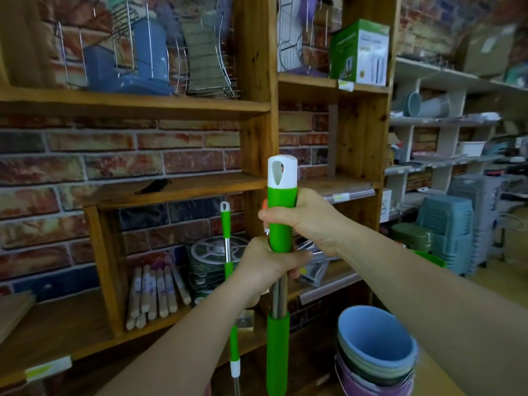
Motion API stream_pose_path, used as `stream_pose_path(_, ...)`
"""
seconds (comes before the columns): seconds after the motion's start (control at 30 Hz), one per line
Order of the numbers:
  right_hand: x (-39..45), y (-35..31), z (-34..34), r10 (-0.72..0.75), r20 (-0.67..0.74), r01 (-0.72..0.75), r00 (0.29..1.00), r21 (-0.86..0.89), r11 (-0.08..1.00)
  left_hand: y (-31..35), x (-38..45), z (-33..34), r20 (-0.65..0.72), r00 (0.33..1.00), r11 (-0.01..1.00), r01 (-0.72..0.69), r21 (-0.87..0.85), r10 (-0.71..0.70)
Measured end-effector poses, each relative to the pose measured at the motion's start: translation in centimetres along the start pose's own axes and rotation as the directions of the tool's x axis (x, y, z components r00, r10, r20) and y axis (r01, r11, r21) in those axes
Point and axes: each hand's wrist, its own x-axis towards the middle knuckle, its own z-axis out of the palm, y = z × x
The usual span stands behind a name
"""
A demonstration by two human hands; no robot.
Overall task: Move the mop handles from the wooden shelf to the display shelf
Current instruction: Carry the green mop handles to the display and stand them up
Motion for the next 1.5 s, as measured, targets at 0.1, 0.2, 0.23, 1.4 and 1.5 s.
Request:
stream_pose_path(0.1,-0.7,-1.4,-0.9,-0.042,-0.064,0.041,0.997,-0.007,0.999,1.3,-0.2,1.3,0.019,0.998,0.996,-0.057,-0.075,0.058)
stream_pose_path(0.2,-1.5,-2.6,-2.3,-0.065,-0.102,0.067,0.993,0.016,0.998,1.6,-0.5,3.1,0.106,0.991,0.984,-0.062,-0.164,0.080)
stream_pose_path(0.23,-1.8,-2.9,-3.0,-0.063,-0.112,0.066,0.992,0.022,0.998,1.5,-0.5,3.8,0.137,0.988,0.983,-0.045,-0.176,0.070)
stream_pose_path(1.4,-17.9,-7.2,-23.1,0.024,-0.884,-0.276,0.467,-0.120,0.953,8.8,2.4,32.9,0.781,0.545,0.915,0.059,-0.398,0.305)
stream_pose_path(1.5,-20.5,-7.6,-24.9,0.017,-0.913,-0.312,0.408,-0.122,0.942,9.7,0.9,36.1,0.815,0.493,0.922,0.063,-0.382,0.304)
